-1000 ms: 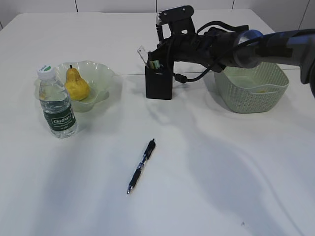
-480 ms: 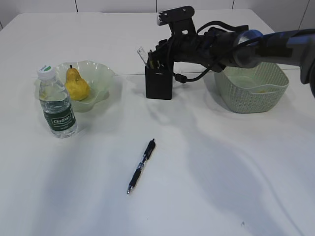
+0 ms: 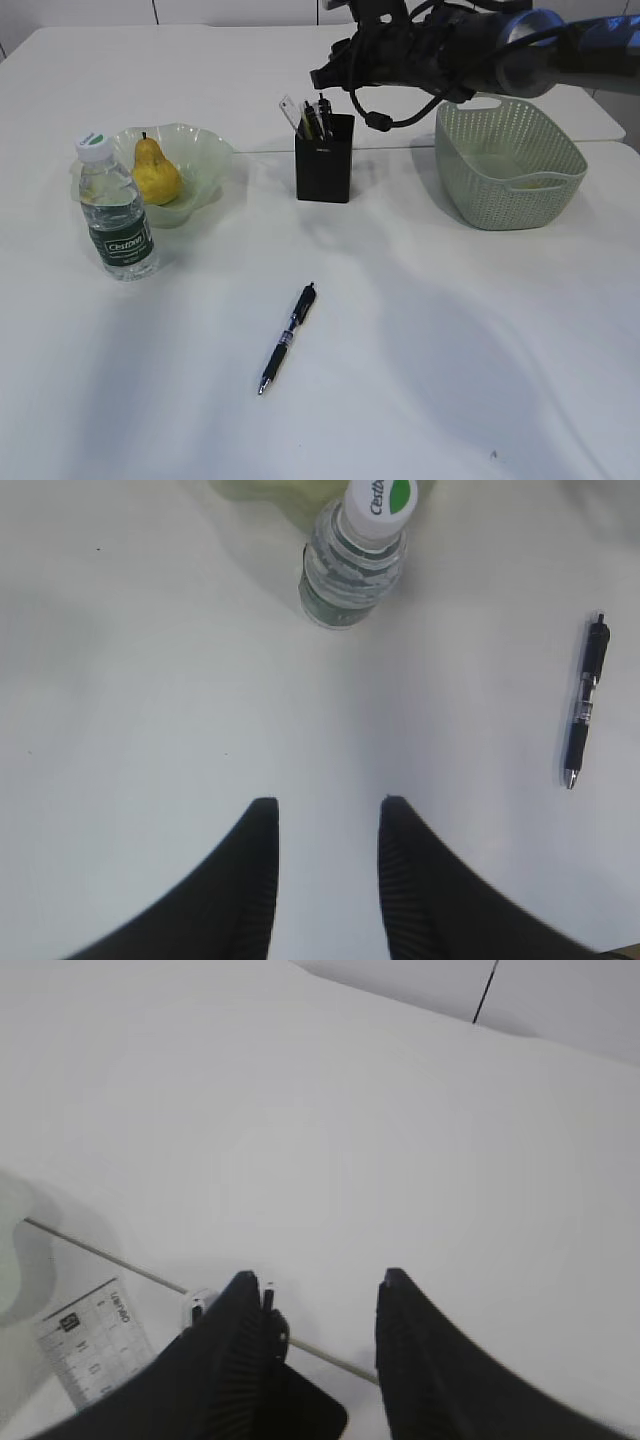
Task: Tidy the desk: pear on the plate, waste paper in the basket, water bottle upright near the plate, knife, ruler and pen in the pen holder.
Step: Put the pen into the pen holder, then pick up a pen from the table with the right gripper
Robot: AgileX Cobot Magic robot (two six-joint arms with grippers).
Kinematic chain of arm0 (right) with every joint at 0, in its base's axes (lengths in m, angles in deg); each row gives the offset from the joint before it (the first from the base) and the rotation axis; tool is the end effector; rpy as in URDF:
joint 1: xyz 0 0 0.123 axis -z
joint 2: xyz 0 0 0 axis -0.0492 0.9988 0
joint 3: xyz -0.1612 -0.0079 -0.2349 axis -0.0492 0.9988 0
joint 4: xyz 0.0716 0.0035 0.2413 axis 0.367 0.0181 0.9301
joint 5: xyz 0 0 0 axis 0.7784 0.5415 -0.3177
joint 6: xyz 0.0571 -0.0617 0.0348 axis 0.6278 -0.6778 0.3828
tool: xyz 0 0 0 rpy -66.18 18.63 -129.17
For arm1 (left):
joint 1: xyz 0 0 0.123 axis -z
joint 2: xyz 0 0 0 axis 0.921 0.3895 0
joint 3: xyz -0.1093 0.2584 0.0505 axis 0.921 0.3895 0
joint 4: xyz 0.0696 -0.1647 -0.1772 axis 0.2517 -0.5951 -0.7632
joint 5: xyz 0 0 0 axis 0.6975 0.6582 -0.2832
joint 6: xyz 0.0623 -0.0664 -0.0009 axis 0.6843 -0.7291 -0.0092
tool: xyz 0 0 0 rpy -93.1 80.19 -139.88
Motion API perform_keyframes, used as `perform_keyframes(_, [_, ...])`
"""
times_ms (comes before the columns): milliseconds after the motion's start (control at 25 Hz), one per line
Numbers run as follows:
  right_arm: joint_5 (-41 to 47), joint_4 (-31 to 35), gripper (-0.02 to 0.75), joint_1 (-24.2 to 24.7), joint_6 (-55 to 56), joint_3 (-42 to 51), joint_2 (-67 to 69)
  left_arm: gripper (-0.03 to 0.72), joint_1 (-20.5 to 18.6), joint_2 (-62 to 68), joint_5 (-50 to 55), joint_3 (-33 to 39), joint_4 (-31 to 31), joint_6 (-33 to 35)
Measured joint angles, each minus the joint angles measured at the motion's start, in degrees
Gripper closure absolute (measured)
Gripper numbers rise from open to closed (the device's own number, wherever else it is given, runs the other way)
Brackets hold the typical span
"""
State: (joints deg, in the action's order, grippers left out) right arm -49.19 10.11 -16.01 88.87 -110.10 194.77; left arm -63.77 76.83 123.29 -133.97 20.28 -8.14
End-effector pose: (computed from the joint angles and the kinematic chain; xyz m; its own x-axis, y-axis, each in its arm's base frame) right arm 0.5210 0.1703 0.2290 -0.2724 -0.2824 -0.9198 -0.3077 0.9313 -0.1949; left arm 0.2704 -0.0243 0.3805 -0.8987 -0.0062 -0.4385 0.0470 0.9928 -0.1103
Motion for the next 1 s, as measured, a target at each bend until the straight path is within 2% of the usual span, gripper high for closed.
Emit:
perform_keyframes(160, [5.73,-3.12,0.42,-0.11,-0.51,0.0,-2.66,0.451,0.0,0.0,-0.14,0.0,0.0,0.0])
perform_keyframes(440, [17.74,-1.92,0.42,-0.29,-6.22,0.0,-6.95,0.451,0.0,0.0,-0.13,0.0,0.0,0.0])
perform_keyframes(760, [36.04,10.18,0.42,-2.29,-27.64,0.0,-7.15,0.451,0.0,0.0,-0.13,0.0,0.0,0.0])
perform_keyframes(1000, [51.07,18.68,0.42,-4.62,-31.64,0.0,-9.58,0.451,0.0,0.0,0.08,0.0,0.0,0.0])
